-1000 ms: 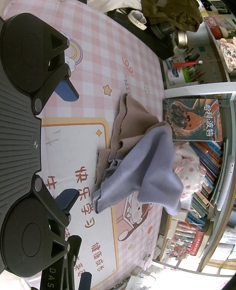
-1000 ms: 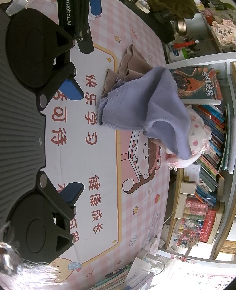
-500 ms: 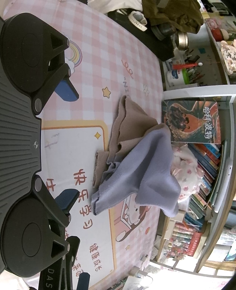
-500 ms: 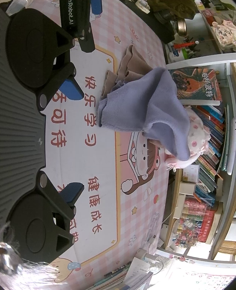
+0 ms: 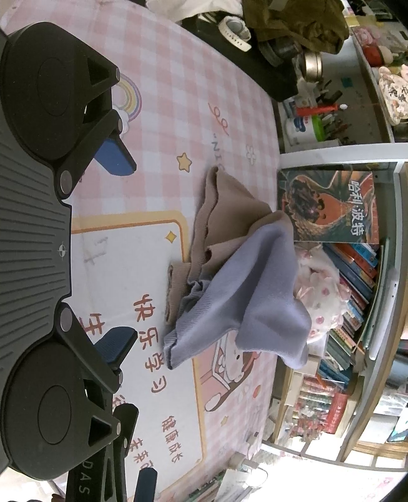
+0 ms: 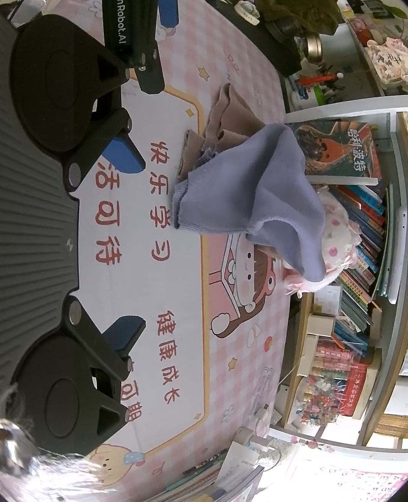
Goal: Fold clothes
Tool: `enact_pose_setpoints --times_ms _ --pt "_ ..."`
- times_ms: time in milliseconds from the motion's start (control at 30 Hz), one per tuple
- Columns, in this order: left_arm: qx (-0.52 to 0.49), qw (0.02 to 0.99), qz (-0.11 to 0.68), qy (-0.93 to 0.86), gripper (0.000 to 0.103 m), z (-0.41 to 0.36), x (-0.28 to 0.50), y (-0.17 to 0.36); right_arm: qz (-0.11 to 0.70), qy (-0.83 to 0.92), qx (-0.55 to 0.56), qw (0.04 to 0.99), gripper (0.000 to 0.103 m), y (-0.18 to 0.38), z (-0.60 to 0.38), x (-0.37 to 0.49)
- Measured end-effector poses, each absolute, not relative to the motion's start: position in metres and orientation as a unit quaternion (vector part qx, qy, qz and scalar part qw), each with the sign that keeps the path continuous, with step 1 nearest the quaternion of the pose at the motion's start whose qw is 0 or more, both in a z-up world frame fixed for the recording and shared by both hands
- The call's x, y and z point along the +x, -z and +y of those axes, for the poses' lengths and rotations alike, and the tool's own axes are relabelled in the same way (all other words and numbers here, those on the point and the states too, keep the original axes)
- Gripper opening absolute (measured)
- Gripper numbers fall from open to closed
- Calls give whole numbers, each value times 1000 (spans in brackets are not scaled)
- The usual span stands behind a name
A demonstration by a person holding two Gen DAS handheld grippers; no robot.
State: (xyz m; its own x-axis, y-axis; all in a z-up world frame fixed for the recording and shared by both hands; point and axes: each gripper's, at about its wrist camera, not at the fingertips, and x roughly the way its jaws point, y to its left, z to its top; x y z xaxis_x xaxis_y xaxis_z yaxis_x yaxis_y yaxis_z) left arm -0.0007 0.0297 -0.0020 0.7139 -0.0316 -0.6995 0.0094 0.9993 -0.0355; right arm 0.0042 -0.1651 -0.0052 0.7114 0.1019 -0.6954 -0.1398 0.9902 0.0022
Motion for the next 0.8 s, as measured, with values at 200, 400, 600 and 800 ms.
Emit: enact_pose_setpoints --times_ms 200,400,600,800 --pt "-13 927 375 20 103 37 -7 1 373 -57 -24 926 98 5 -157 -6" --pt "-22 930 366 26 103 47 -13 1 374 -57 -28 925 98 4 -150 -13" --pt "-38 929 368 23 103 53 -12 3 375 -61 -35 924 98 5 -146 -15" --pt "-39 929 369 18 103 50 -8 4 377 -66 -36 923 98 6 -145 -13"
